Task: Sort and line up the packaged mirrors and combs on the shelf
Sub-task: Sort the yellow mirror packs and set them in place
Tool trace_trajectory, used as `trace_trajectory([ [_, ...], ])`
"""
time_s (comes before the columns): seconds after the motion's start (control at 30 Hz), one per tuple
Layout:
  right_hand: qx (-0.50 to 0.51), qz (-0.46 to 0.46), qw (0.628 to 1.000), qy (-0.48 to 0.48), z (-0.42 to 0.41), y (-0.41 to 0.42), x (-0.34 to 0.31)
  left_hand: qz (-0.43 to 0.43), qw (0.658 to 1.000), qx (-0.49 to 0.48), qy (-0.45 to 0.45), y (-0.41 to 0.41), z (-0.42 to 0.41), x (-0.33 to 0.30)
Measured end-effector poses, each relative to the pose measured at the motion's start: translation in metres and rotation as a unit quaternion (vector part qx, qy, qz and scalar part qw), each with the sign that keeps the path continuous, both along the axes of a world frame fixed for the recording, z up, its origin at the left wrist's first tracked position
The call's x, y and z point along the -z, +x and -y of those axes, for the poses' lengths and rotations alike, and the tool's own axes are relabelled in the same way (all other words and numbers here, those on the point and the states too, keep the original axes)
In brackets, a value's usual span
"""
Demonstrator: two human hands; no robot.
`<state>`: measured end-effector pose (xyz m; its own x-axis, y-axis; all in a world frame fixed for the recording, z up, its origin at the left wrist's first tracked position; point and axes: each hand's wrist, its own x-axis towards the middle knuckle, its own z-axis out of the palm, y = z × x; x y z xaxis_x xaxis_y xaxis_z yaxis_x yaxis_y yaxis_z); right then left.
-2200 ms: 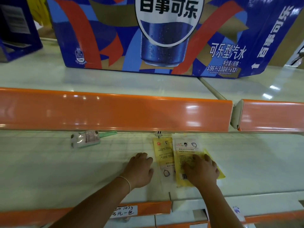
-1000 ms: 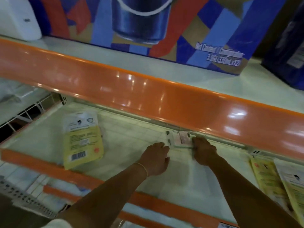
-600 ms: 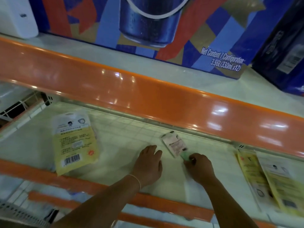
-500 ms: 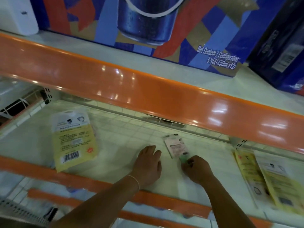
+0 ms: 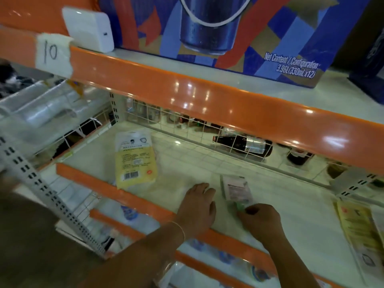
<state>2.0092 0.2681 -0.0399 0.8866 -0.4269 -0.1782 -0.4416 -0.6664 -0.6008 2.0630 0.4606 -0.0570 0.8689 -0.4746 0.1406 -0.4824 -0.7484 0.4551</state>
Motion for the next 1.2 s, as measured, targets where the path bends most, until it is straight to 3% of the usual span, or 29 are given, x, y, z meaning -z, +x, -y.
trace_trajectory([
  [0.33, -0.091, 0.044, 0.993, 0.054, -0.087, 0.038, -0.006, 0.08, 0.989, -0.067, -0.107, 0.025, -0.07, -0.035],
  [0.5, -0.123, 0.031, 0.991, 0.041, -0.145, 0.083, -0.008, 0.114, 0.982, -0.119, -0.095, 0.059, -0.129, -0.043],
  [0.73, -0.141, -0.007, 0.99, -0.012, -0.204, 0.126, 0.0, 0.015, 0.961, -0.277, -0.012, 0.106, -0.209, -0.027],
  [0.87, -0.169, -0.037, 0.985, -0.004, -0.214, 0.133, -0.001, -0.029, 0.962, -0.267, -0.053, 0.12, -0.225, -0.017],
  [0.97, -0.124, 0.016, 0.992, -0.017, -0.221, 0.133, -0.008, -0.03, 0.966, -0.247, -0.074, 0.125, -0.227, -0.01],
  [1.1, -0.068, 0.028, 0.985, 0.158, -0.244, 0.134, -0.021, 0.014, 0.972, -0.225, -0.065, 0.126, -0.224, -0.004],
  [1.2, -0.076, 0.043, 0.986, 0.142, -0.253, 0.136, -0.023, 0.037, 0.973, -0.214, -0.074, 0.124, -0.223, -0.004],
])
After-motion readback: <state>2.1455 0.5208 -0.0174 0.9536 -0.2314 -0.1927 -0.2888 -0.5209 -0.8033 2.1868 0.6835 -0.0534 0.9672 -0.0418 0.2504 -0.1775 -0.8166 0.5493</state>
